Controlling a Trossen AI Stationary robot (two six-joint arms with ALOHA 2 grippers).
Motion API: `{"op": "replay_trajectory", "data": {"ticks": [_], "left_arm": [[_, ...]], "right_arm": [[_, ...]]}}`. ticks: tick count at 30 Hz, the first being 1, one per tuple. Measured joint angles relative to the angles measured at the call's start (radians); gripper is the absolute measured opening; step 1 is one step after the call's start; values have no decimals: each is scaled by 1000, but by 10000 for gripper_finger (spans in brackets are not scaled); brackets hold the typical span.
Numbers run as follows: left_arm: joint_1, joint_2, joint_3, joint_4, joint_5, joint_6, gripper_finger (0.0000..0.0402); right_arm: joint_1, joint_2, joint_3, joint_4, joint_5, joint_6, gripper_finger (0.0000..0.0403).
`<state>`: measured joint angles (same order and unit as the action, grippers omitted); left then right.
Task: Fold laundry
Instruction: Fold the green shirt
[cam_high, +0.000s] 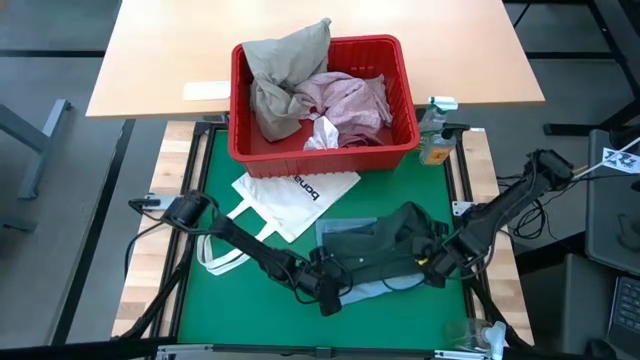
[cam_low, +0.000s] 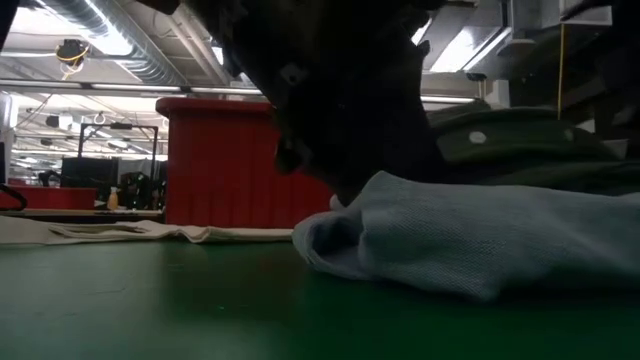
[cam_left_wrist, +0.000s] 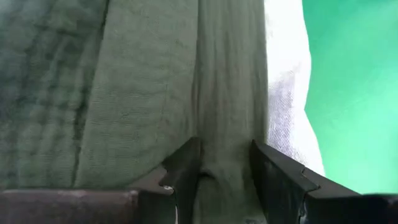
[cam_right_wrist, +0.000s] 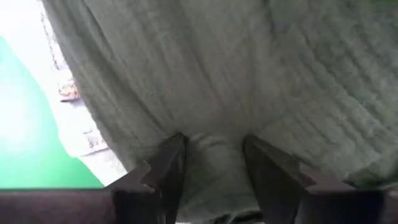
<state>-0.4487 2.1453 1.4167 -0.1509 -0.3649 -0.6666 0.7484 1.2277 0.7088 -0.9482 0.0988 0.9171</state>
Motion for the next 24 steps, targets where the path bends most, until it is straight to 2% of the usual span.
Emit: {"op": "replay_trajectory", "data": {"ticks": [7,14,17,24], "left_arm": [[-16,-26,-4,-23,-11,45,140],[-18,-115,4,-39,7,82,140],[-18,-149,4,-36,1,83,140],[12,-173,6,-18,-6,94,140]], "right_arm": [[18,0,36,-25,-19,-6,172],[18,1,185,-173,-25,-66,172],[18,1,259,-274,43,-80,172],[14,-13,329,-452,303,-80,172]]}}
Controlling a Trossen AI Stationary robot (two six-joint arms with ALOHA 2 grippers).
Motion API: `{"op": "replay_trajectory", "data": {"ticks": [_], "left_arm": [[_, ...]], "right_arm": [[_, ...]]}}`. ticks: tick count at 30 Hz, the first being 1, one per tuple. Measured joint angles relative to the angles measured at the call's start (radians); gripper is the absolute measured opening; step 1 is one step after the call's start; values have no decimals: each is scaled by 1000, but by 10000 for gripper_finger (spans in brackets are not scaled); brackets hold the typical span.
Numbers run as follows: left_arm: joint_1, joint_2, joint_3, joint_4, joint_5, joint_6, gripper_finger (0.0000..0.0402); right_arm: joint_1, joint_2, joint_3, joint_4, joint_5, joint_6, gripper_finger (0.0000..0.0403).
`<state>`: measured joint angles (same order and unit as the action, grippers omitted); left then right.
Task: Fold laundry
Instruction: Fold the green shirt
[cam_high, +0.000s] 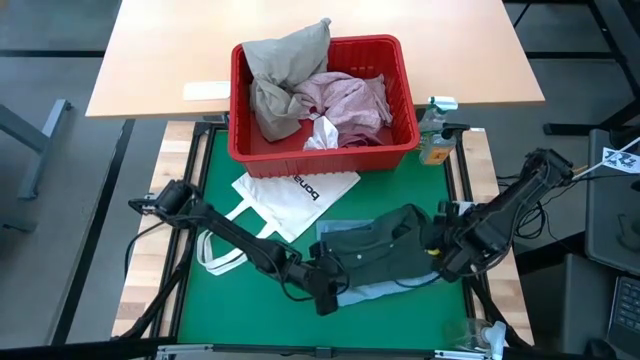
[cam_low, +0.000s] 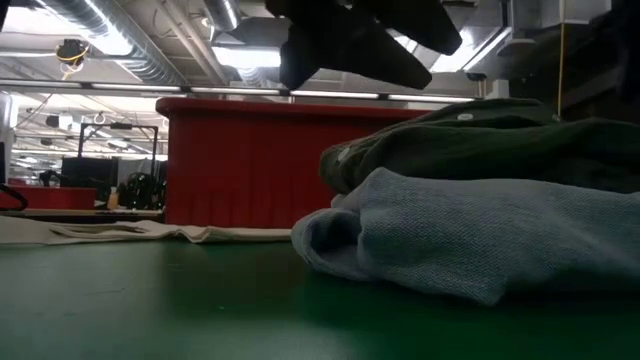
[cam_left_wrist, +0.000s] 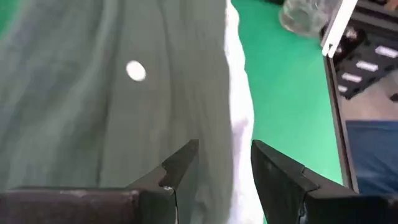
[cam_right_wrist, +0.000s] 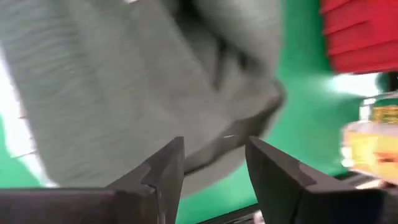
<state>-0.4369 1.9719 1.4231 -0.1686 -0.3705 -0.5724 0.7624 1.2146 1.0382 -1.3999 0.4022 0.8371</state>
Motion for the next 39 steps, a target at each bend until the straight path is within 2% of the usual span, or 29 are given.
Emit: {"op": "replay_trajectory", "data": {"ticks": [6,11,14,18,24,31,36,39], "left_arm": [[52,-2,0,2,0,0,140],[97,-2,0,5,41,0,140],[116,-2,0,6,49,0,140],[128,-2,0,6,51,0,140],[130,-2,0,6,51,0,140],[128,-2,0,6,51,7,140],[128,-2,0,6,51,8,140],[128,-2,0,6,51,8,140]], "right_arm": [[-106,-65,-7,-42,32,-42,172],[-271,-185,-90,69,10,-189,172],[-402,-272,-162,157,-85,-266,172],[-571,-368,-277,302,-225,-273,172],[-744,-417,-407,531,-361,-274,172],[-857,-390,-445,559,-448,-267,172],[-868,-379,-445,587,-496,-266,172],[-868,-379,-445,610,-572,-266,172]]}}
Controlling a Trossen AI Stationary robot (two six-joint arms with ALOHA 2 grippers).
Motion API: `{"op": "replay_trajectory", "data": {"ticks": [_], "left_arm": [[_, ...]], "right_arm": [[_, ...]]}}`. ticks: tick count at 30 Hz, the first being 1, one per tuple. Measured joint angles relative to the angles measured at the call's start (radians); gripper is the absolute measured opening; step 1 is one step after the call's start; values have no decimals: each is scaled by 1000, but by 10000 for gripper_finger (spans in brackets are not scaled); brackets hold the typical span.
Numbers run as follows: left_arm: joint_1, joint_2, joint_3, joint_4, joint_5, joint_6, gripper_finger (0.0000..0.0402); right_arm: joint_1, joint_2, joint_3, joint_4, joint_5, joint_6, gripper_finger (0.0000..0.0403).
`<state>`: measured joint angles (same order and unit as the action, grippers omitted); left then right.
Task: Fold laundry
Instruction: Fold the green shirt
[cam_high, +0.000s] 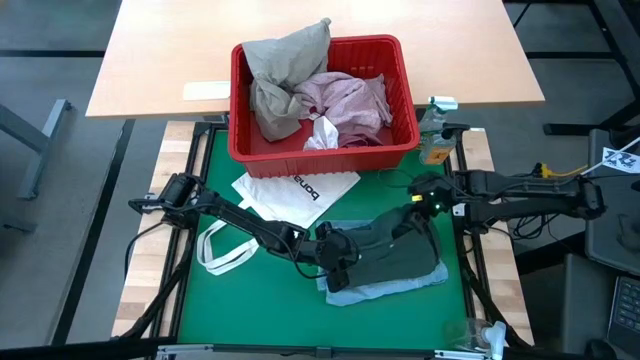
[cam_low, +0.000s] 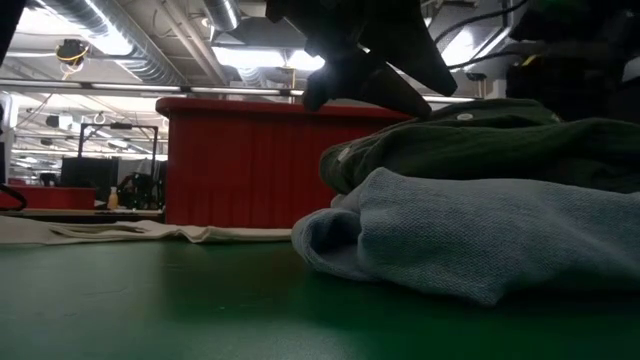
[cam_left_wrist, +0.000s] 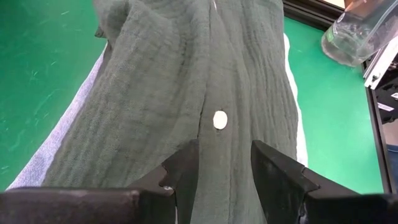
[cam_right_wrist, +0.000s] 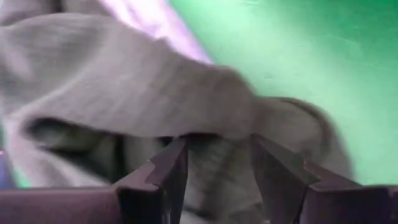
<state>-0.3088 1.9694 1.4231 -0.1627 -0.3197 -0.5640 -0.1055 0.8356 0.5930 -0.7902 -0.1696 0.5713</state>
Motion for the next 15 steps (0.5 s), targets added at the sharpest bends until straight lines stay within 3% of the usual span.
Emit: {"op": "replay_trajectory", "data": {"ticks": [15], "left_arm": [[0,-1,0,0,0,-1,140]], "right_arm": [[0,0,0,152,-33,-23,172]]}}
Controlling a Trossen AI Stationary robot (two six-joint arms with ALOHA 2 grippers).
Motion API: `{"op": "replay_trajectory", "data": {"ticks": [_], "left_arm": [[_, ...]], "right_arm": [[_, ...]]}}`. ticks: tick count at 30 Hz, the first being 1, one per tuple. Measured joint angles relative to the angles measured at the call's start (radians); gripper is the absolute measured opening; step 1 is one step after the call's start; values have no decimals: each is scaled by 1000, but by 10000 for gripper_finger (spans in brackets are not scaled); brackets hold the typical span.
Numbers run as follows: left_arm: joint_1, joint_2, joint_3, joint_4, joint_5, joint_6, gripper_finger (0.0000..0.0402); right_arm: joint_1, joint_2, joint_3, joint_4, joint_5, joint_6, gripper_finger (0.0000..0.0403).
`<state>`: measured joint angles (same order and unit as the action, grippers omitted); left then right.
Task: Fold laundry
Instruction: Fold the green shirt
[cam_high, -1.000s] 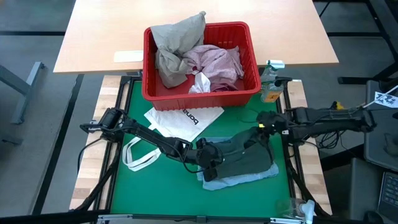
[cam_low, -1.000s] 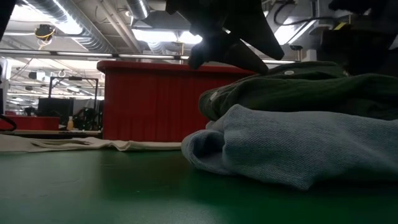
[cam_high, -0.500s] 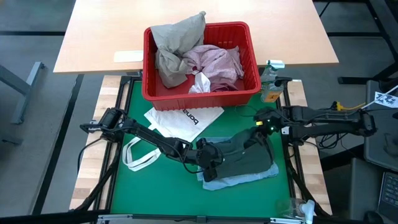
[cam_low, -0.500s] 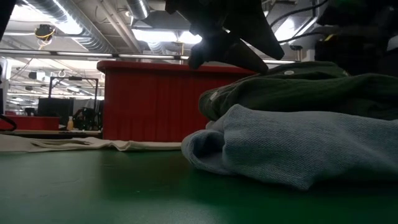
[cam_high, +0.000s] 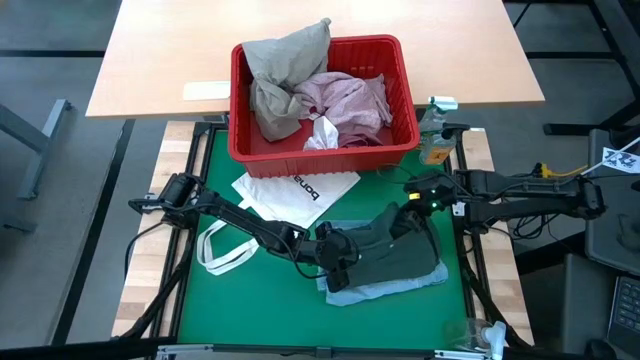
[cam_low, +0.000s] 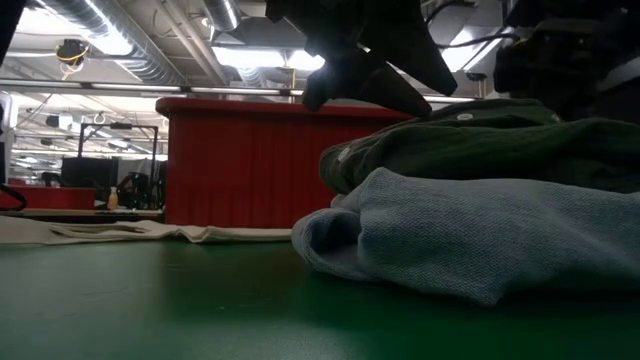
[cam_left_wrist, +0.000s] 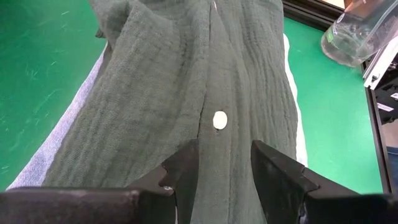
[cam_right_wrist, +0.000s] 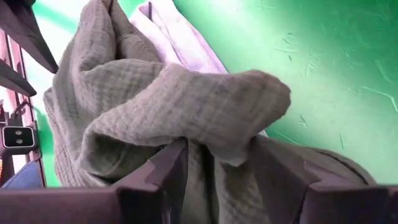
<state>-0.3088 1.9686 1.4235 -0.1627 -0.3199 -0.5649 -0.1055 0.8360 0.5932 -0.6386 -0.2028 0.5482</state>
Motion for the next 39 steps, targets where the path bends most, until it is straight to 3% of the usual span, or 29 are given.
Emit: {"op": "replay_trajectory", "data": {"ticks": [9,18,22,29,39], "left_arm": [[0,0,0,0,0,-1,140],[2,0,0,0,-13,-1,140],[2,0,0,0,-13,-1,140],[2,0,0,-1,-13,-1,140],[2,0,0,-1,-12,0,140]], "right_arm": [[0,0,0,11,-124,24,160],[0,0,1,11,-132,130,10],[0,0,1,17,-132,136,23],[0,0,1,17,-131,136,5],[0,0,1,17,-130,175,54]]}}
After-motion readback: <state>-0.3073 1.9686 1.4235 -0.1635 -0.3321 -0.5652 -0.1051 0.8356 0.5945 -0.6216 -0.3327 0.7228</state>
